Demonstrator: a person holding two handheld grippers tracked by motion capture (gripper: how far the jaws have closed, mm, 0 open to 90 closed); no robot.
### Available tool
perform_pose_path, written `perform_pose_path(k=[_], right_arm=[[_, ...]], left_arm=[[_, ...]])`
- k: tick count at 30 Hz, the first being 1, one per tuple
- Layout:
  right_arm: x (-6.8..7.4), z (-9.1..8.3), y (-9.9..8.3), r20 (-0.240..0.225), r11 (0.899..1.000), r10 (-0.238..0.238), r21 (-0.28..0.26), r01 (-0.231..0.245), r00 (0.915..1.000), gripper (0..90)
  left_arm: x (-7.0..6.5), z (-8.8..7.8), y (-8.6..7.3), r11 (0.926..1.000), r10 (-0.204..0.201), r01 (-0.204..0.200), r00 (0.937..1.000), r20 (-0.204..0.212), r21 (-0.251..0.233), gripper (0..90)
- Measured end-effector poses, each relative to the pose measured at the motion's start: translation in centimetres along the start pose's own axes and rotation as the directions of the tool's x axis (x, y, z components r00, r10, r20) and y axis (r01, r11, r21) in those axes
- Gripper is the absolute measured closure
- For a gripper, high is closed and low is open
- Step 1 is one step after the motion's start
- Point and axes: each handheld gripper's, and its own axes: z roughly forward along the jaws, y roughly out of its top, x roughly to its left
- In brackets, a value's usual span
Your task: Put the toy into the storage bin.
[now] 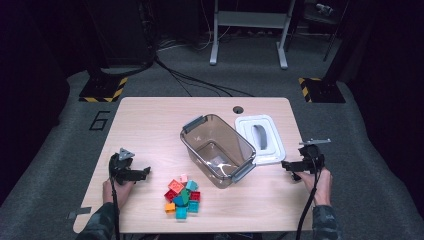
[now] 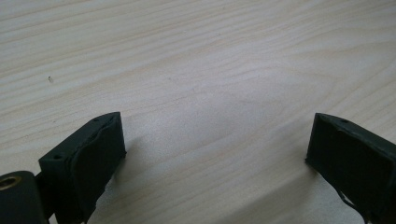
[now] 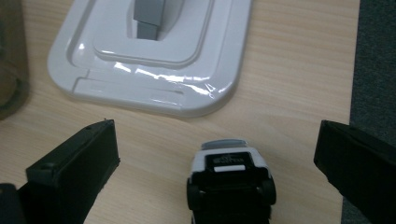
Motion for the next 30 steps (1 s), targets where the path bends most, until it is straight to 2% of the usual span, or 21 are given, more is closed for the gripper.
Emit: perform_pose_path(k=[2,6,11,13,15,19,25,30], right_arm=[[-0.3,0.1,-0.5,0.003,1.0,0.017,0.01,-0.017,0.9999,0.3],[-1.0,0.2,-1.4,-0.011,1.0,-0.001,-0.018,0.0,0.9999,14.6],[-1.2,0.1,-2.0,-0.034,1.0,0.015,-0.004,-0.015,0.9993,27.6],[-1.3,-0.1,-2.0,-0.029,1.0,0.001,-0.022,-0.001,0.9996,33.0],[-1.1,-0.2,-2.0,-0.031,1.0,0.006,-0.018,-0.006,0.9995,35.9],[-1.0,0.1,-2.2,-0.014,1.0,-0.02,0.002,0.02,0.9997,38.6],[-1.4,0.4,-2.9,-0.019,1.0,0.006,0.003,-0.006,0.9998,46.0],[-1.2,0.2,-2.9,-0.012,1.0,0.007,0.004,-0.007,0.9999,47.0]], left_arm=[[0.0,0.0,0.0,1.0,0.0,0.0,1.0,0.0,0.0,4.3],[0.0,0.0,0.0,1.0,0.0,0.0,1.0,0.0,0.0,4.3],[0.0,0.0,0.0,1.0,0.0,0.0,1.0,0.0,0.0,4.3],[0.0,0.0,0.0,1.0,0.001,-0.001,1.0,0.0,0.001,4.3],[0.0,0.0,0.0,1.0,0.001,-0.001,1.0,0.0,0.0,4.3],[0.0,0.0,0.0,1.0,0.0,0.0,1.0,0.0,0.0,4.3],[0.0,0.0,0.0,1.0,0.0,0.0,1.0,0.0,0.0,4.3],[0.0,0.0,0.0,1.0,0.0,0.0,1.0,0.0,0.0,4.3]])
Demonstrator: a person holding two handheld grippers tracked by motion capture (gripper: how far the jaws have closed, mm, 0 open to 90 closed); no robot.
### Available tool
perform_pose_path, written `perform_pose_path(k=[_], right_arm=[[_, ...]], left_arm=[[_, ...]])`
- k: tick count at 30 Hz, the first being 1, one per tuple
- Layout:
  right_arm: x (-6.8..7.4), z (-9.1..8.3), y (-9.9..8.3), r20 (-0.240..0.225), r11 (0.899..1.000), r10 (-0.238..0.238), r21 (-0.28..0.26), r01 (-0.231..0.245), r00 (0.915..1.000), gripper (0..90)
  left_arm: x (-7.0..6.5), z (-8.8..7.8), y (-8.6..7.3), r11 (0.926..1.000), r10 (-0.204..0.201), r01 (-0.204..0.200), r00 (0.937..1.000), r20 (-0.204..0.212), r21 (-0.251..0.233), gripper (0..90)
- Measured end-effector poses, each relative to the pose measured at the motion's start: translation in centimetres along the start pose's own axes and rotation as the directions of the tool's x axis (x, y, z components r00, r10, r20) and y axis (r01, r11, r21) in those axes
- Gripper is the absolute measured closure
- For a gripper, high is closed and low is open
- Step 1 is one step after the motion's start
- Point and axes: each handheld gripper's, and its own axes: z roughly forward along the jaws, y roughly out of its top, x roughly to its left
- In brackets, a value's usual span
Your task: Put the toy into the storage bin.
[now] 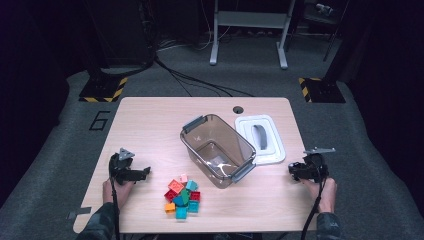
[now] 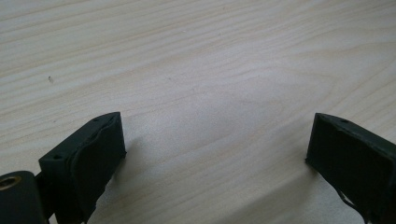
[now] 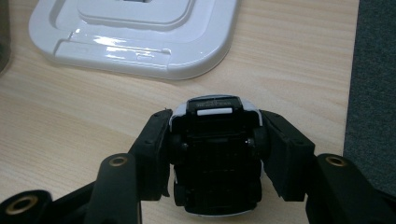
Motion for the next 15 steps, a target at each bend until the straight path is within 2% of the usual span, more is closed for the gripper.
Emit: perform_pose_path(k=[3,5,8,10,11,15], right_arm=[[-0.1,-0.1,0.0,0.004,0.999,-0.032,-0.02,0.032,0.9995,47.1],[0.1,-0.3,0.1,0.002,1.0,-0.011,-0.027,0.011,0.9999,47.1],[0.2,-0.8,0.4,0.002,0.999,-0.01,-0.049,0.01,1.0,47.1],[0.1,-1.0,0.7,-0.007,0.997,-0.027,-0.073,0.027,0.9996,47.1],[0.3,-1.2,0.8,-0.009,0.997,-0.012,-0.075,0.012,0.9999,47.1],[0.9,-1.6,1.5,-0.011,0.995,-0.034,-0.098,0.033,0.9994,47.2]], left_arm=[[0.0,0.0,0.0,1.0,0.0,0.0,1.0,0.0,0.0,4.3],[0.0,0.0,0.0,1.0,0.0,0.0,1.0,0.0,0.0,4.3],[0.0,0.0,0.0,1.0,0.0,0.0,1.0,0.0,0.0,4.3],[0.0,0.0,0.0,1.0,0.0,0.0,1.0,0.0,0.0,4.3],[0.0,0.0,0.0,1.0,0.0,0.0,1.0,0.0,0.0,4.3],[0.0,0.0,0.0,1.0,0.0,0.0,1.0,0.0,0.0,4.3]])
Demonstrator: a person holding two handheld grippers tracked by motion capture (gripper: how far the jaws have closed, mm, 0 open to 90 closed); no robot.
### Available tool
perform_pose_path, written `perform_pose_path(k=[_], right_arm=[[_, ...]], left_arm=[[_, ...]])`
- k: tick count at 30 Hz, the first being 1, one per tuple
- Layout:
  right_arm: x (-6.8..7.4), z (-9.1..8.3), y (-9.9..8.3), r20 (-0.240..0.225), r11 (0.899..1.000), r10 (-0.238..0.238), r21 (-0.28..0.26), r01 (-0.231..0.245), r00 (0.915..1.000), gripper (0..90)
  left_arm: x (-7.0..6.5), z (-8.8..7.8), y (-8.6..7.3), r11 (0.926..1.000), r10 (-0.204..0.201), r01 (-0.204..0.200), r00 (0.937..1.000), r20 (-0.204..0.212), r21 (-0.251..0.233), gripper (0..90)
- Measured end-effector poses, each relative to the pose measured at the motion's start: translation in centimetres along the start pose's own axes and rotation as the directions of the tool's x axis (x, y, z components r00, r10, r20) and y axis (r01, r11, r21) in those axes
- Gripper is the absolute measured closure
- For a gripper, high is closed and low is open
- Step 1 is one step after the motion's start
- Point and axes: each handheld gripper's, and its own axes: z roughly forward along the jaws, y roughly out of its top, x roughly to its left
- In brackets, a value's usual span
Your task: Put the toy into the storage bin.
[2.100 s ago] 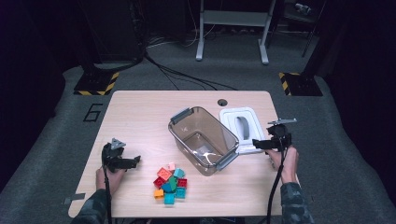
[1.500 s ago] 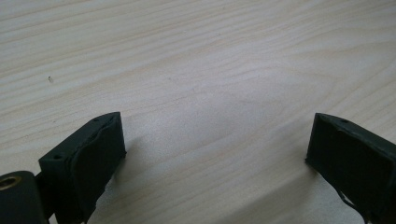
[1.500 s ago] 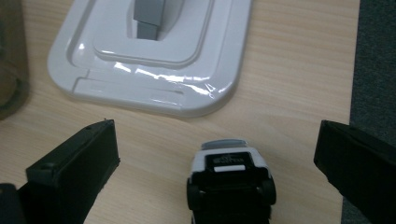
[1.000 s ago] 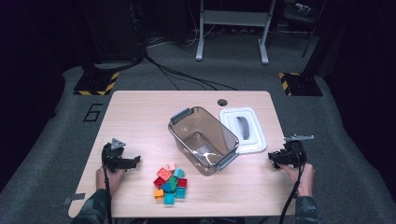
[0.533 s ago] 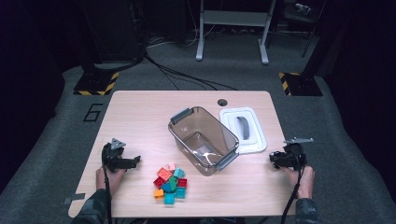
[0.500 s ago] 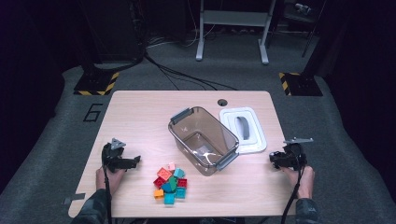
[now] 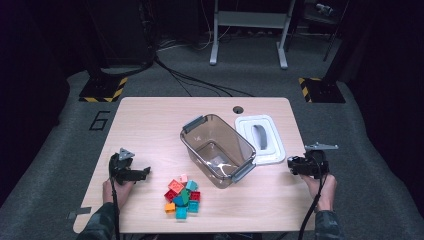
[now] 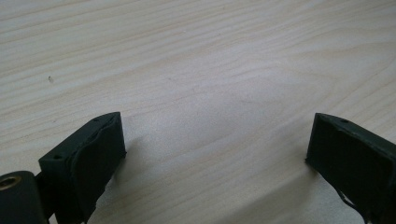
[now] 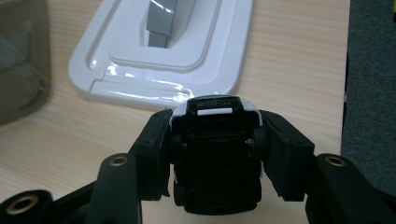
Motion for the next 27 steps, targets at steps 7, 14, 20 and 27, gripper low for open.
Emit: perform_pose_path(k=[7,14,20,27], right_arm=[[1.1,-0.2,1.2,-0.02,0.999,-0.02,-0.026,0.02,0.9996,47.2],[2.3,-0.3,2.5,-0.044,0.998,-0.035,-0.048,0.033,0.9984,47.2],[3.1,-0.5,3.6,-0.056,0.997,-0.047,-0.062,0.043,0.9973,47.2],[4.1,-0.6,4.9,-0.074,0.995,-0.073,-0.079,0.067,0.9946,47.2]], left_arm=[[0.0,0.0,0.0,1.0,0.0,0.0,1.0,0.0,0.0,4.3],[0.0,0.0,0.0,1.0,0.0,0.0,1.0,0.0,0.0,4.3],[0.0,0.0,0.0,1.0,0.0,0.0,1.0,0.0,0.0,4.3],[0.0,0.0,0.0,1.0,0.0,0.0,1.0,0.0,0.0,4.3]])
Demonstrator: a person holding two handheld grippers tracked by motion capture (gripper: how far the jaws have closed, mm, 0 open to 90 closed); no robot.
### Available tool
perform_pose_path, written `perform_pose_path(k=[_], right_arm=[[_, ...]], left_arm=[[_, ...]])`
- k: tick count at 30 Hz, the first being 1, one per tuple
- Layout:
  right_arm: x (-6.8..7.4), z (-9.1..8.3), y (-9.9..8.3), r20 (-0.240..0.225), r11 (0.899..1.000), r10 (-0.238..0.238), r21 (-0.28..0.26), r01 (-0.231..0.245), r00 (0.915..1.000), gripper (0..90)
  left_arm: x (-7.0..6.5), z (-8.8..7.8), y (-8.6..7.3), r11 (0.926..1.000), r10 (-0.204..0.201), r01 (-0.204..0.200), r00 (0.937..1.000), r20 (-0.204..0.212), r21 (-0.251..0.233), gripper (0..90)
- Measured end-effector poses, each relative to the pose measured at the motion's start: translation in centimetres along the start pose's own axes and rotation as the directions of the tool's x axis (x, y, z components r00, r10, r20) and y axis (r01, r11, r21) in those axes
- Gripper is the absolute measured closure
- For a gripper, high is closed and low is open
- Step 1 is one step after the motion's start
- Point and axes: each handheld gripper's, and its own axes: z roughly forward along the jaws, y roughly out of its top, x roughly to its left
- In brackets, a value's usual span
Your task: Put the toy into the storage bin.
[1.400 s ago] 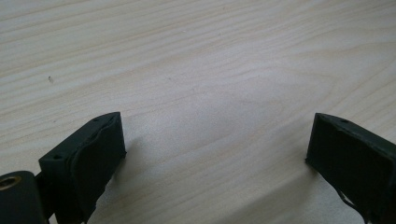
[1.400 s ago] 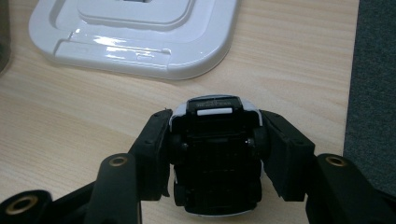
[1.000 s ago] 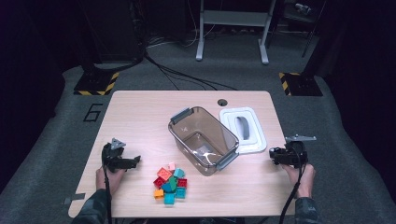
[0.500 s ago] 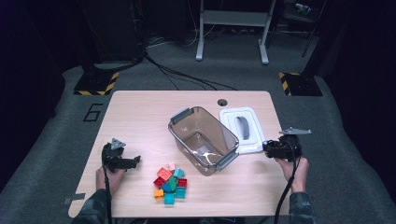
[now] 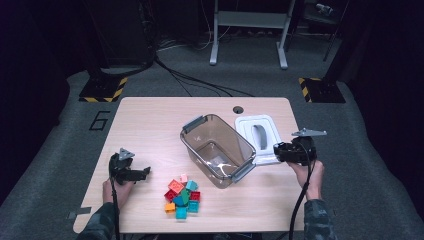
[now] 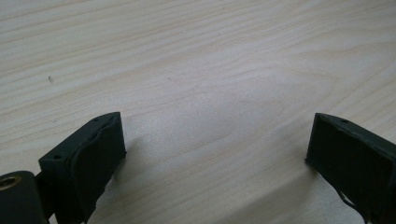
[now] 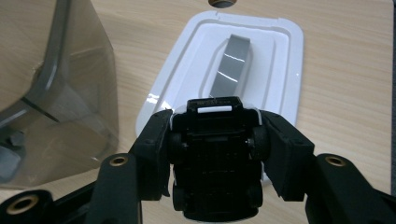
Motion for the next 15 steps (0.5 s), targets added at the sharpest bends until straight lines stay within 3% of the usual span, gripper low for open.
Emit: perform_pose_path(k=[15], right_arm=[[2.5,0.6,3.1,-0.036,0.998,-0.051,-0.033,0.049,0.9981,47.3]], left_arm=[[0.0,0.0,0.0,1.0,0.0,0.0,1.0,0.0,0.0,4.3]])
